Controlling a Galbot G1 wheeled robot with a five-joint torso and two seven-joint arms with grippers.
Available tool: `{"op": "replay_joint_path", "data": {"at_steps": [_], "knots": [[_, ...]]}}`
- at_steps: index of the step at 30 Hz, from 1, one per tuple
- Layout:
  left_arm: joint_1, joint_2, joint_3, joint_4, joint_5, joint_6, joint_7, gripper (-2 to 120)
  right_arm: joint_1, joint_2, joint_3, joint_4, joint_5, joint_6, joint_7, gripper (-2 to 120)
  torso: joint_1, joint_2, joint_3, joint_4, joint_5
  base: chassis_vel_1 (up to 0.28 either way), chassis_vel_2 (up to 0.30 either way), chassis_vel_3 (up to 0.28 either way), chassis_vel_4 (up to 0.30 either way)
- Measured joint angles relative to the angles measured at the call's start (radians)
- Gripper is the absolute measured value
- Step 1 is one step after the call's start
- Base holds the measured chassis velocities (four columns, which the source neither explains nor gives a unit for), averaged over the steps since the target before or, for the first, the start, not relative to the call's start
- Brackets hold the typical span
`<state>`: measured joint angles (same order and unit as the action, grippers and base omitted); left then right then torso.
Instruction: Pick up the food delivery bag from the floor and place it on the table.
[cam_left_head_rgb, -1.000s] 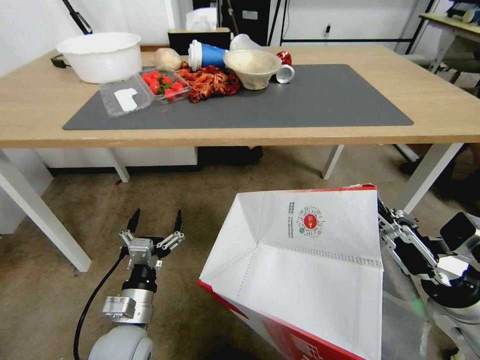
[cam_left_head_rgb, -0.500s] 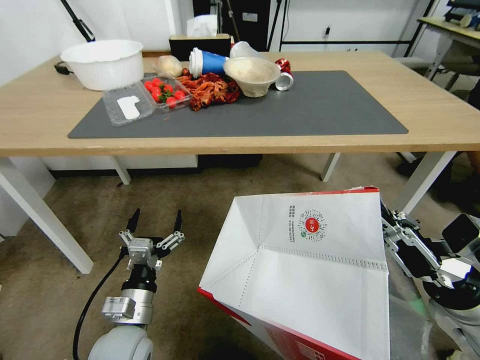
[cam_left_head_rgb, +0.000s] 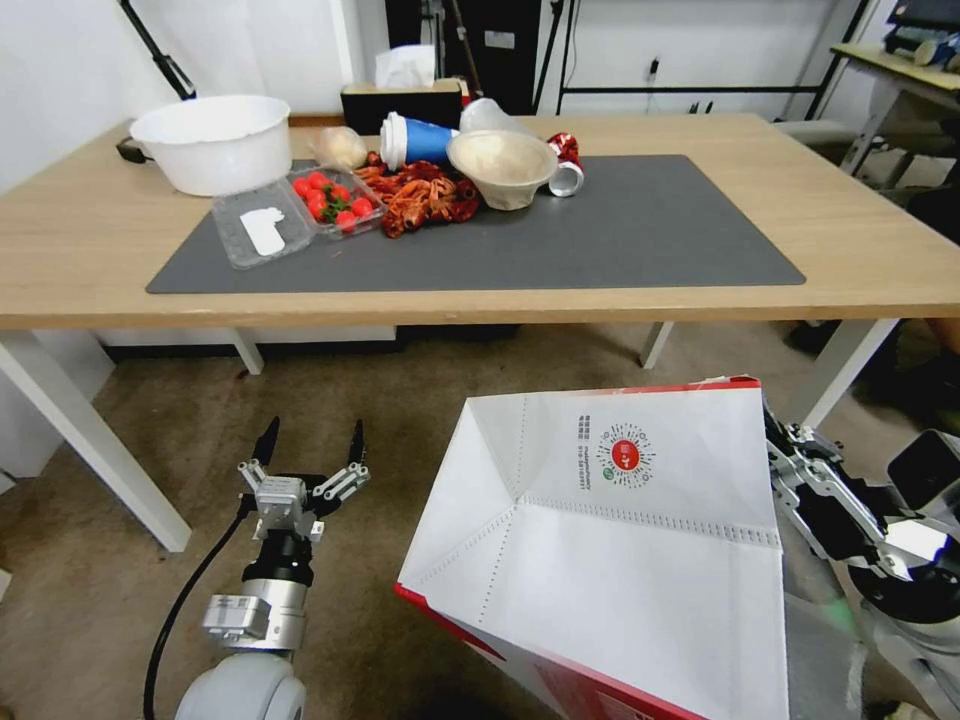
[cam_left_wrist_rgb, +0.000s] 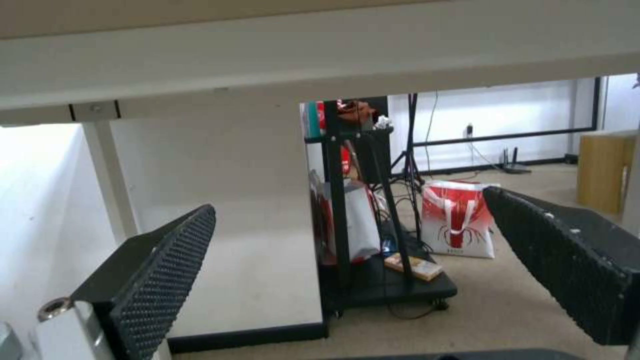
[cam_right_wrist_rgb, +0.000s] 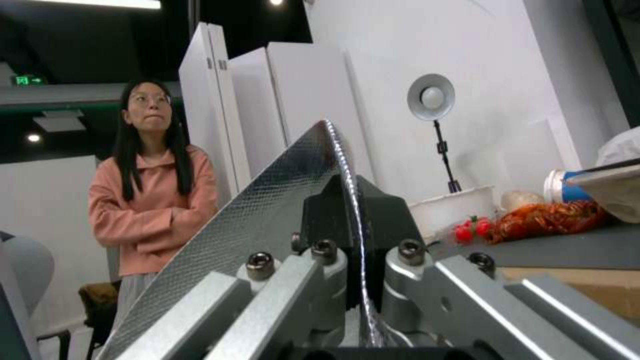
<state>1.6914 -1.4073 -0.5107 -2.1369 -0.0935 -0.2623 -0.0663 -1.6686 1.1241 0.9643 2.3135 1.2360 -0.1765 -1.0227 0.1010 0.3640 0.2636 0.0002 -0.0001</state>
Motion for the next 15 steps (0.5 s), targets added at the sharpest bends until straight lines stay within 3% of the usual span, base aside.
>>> {"op": "replay_joint_path", "data": {"at_steps": [15], "knots": [[0.0, -0.004, 0.001, 0.002, 0.008, 0.008, -0.002, 100, 0.006, 0.009, 0.001, -0.02, -0.004, -0.003, -0.031, 0, 0.024, 0.069, 0.045, 0.0, 0.0001, 0.0, 0.0, 0.0, 0.0]]}}
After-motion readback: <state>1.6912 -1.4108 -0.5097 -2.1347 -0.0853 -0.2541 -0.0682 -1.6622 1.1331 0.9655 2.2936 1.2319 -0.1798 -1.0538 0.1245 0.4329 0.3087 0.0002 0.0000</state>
